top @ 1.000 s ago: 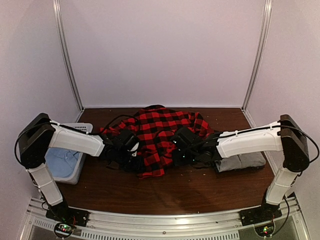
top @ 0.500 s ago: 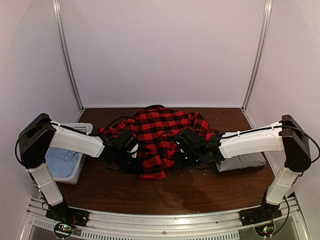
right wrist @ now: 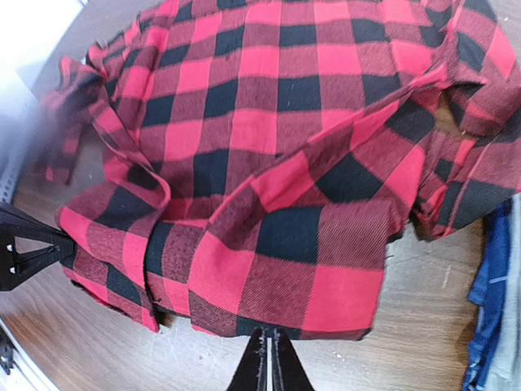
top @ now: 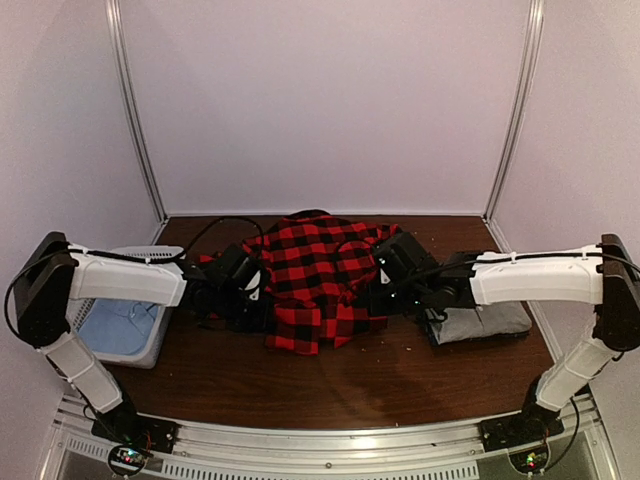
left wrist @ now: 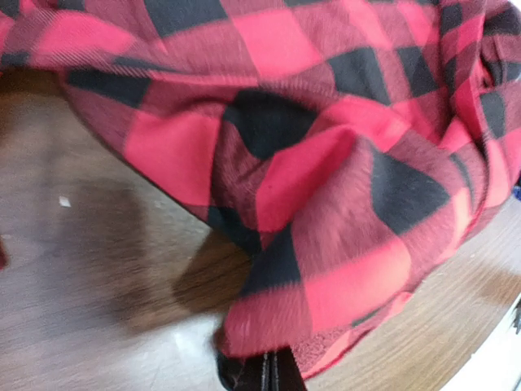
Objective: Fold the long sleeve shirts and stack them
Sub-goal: Flatten out the crumpled shirt at the center of the board.
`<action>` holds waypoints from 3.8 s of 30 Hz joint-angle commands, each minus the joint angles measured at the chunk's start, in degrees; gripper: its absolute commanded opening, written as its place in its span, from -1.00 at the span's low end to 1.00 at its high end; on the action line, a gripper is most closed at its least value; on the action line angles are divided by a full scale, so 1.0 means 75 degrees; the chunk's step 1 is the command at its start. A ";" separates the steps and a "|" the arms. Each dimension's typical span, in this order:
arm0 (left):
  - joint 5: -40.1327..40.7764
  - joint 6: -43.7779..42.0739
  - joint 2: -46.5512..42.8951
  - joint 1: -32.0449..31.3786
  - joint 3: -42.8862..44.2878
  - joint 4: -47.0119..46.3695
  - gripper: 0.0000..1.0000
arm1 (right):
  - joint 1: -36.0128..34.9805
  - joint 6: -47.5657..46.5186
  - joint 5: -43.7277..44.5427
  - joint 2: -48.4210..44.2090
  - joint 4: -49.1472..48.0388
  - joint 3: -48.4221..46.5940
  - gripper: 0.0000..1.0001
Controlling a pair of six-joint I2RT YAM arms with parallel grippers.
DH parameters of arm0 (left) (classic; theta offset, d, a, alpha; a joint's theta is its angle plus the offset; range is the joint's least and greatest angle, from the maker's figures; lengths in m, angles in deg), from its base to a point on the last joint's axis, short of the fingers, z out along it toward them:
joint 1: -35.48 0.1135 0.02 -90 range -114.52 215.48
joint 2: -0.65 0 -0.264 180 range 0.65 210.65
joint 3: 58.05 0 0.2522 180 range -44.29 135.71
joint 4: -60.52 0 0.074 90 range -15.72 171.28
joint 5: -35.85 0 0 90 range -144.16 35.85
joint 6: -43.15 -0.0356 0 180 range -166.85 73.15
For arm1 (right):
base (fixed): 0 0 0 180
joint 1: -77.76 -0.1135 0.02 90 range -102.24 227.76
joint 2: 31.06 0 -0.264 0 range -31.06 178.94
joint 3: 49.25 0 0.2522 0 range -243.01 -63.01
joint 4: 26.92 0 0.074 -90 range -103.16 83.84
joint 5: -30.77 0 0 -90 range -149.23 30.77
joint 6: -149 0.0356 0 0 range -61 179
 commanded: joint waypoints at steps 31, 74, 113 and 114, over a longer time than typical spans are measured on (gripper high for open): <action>-0.1096 -0.0117 -0.1462 -0.0085 0.0831 0.0459 -1.00 | -0.0831 0.0536 0.1031 0.2285 0.0351 -0.1344 0.44; -0.3486 -0.1322 -0.2197 0.0819 -0.0573 0.2740 -1.00 | 0.1546 -0.0226 0.0155 -0.2495 0.3118 0.1207 -0.89; 0.0347 0.0434 0.1337 -0.2698 0.1911 0.2277 -0.03 | -0.0067 0.1059 -0.1667 -0.0272 -0.2982 0.2716 -0.15; 0.0369 0.0434 0.1400 -0.2716 0.1928 0.2280 -0.04 | -0.0066 0.1075 -0.1641 -0.0275 -0.3000 0.2832 -0.15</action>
